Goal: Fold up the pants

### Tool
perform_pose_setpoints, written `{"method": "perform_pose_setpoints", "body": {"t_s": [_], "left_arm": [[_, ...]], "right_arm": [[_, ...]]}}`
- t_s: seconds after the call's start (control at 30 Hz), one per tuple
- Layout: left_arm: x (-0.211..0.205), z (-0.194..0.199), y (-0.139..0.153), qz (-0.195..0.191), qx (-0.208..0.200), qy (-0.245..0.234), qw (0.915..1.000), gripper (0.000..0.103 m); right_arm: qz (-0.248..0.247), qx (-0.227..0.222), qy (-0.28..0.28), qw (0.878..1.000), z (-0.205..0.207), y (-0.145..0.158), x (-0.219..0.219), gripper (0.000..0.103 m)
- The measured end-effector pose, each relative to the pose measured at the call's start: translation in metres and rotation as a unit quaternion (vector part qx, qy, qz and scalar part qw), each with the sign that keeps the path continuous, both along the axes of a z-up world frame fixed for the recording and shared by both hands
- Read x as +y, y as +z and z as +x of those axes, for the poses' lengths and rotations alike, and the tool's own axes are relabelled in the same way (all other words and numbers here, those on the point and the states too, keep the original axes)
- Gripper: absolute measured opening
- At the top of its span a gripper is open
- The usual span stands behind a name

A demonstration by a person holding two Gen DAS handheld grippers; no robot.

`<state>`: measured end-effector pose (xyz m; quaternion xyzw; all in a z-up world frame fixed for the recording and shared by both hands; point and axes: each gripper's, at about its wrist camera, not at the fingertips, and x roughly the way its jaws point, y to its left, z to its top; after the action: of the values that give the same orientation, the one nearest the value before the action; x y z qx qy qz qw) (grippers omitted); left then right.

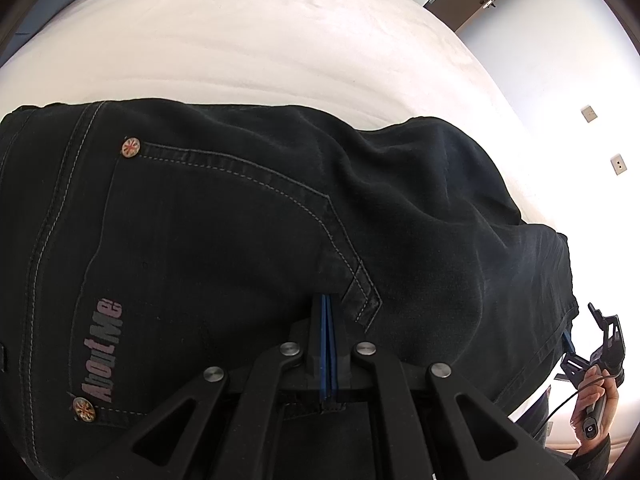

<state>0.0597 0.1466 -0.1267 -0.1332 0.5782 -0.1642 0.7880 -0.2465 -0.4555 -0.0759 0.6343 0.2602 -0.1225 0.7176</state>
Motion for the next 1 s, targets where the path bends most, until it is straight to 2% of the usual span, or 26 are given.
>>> {"method": "perform_pose_setpoints", "body": {"t_s": [0.17, 0.23, 0.3, 0.4, 0.43, 0.6, 0.67, 0.73, 0.8, 0.87, 1.0], "left_arm": [[0.000, -0.001, 0.000, -0.001, 0.000, 0.002, 1.0000, 0.004], [0.001, 0.000, 0.000, -0.001, 0.000, 0.002, 1.0000, 0.004], [0.001, 0.000, 0.000, -0.001, 0.000, 0.002, 1.0000, 0.004], [0.001, 0.000, 0.000, -0.003, 0.001, 0.002, 1.0000, 0.004], [0.001, 0.000, 0.000, -0.003, 0.000, 0.000, 1.0000, 0.004], [0.005, 0.003, 0.000, -0.003, 0.000, -0.017, 0.9998, 0.004], [0.009, 0.005, 0.000, -0.005, 0.001, -0.023, 0.9997, 0.005], [0.013, 0.008, 0.000, -0.009, 0.003, -0.029, 0.9995, 0.005], [0.018, 0.009, 0.000, -0.007, 0.004, -0.038, 0.9992, 0.005], [0.022, 0.011, 0.001, -0.004, 0.005, -0.040, 0.9992, 0.005], [0.034, 0.013, 0.002, -0.004, 0.007, -0.040, 0.9992, 0.005]], "right_arm": [[0.030, -0.007, -0.016, 0.999, 0.004, -0.011, -0.006, 0.052], [0.032, -0.010, -0.014, 0.999, 0.008, -0.009, -0.005, 0.036], [0.035, -0.011, -0.004, 0.999, 0.019, -0.011, -0.004, 0.027], [0.038, -0.005, 0.003, 0.999, 0.033, -0.015, 0.000, 0.005], [0.031, 0.000, 0.006, 1.000, 0.035, -0.013, 0.002, 0.003], [-0.001, -0.003, 0.003, 1.000, 0.014, 0.021, 0.008, 0.002], [-0.006, 0.001, -0.003, 1.000, 0.001, 0.027, 0.009, 0.002], [0.000, 0.014, -0.006, 1.000, -0.008, 0.017, 0.007, 0.002], [0.033, 0.034, -0.027, 0.998, -0.018, -0.012, 0.003, 0.002], [0.079, 0.002, -0.047, 0.996, -0.027, -0.035, 0.003, 0.001], [0.094, -0.014, -0.051, 0.994, -0.028, -0.027, 0.004, 0.004]]}}
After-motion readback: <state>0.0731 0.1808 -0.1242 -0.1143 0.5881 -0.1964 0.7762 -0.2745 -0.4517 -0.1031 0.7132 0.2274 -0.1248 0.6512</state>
